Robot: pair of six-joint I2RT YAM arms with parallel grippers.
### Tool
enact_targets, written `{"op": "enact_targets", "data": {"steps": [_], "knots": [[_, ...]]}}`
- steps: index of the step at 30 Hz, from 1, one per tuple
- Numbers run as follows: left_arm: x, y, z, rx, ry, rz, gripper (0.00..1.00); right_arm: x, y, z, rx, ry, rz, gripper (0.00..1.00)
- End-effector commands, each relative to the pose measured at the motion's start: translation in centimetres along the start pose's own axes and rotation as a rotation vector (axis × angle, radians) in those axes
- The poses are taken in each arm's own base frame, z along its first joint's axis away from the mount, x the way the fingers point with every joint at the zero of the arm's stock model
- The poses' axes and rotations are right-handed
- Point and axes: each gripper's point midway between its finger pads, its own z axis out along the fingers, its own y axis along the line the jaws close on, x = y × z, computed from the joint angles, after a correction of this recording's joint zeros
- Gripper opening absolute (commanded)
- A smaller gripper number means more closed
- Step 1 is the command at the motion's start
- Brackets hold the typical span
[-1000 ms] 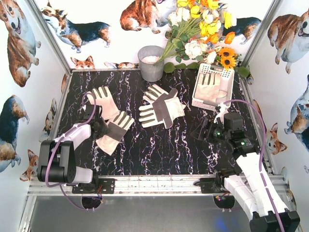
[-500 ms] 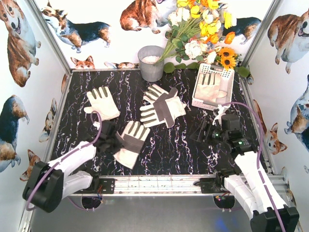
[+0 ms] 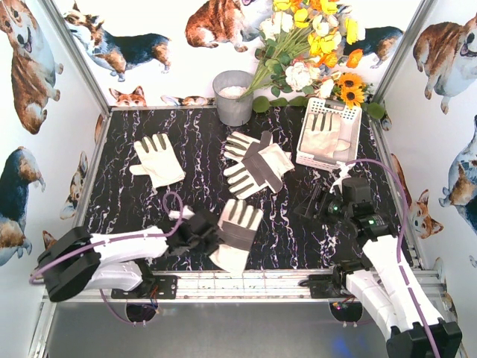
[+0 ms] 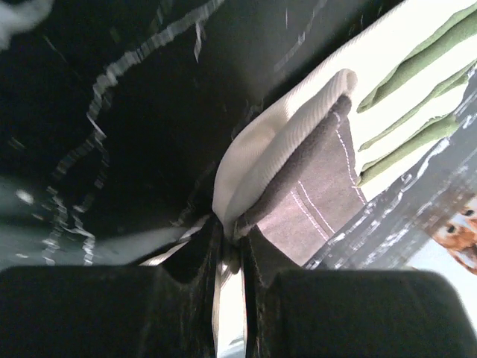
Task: Put the gloves into the storage basket
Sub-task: Move the glove to the center of the board.
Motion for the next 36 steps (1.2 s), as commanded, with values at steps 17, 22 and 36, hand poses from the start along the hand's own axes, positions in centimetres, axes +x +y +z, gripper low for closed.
{"op": "enact_targets", "data": {"steps": [17,22,36], "knots": [[-0.6,2.1,-0.8,-0.070,-0.236,-0.275,0.00,-2.6,1.4,-0.1,-0.023,-0.076,-0.005,0.65],[-1.0,2.5,-0.7,-0.055,-0.244,-0.318,0.00,-2.7,1.5,0.0,-0.027,-0.079,0.005,0.65],[-4.0,0.1,-4.1,-0.099,-0.428,-0.049,0.79,-3.6,3.4,1.4,-0.102,-0.091,0.075,0.66]]}}
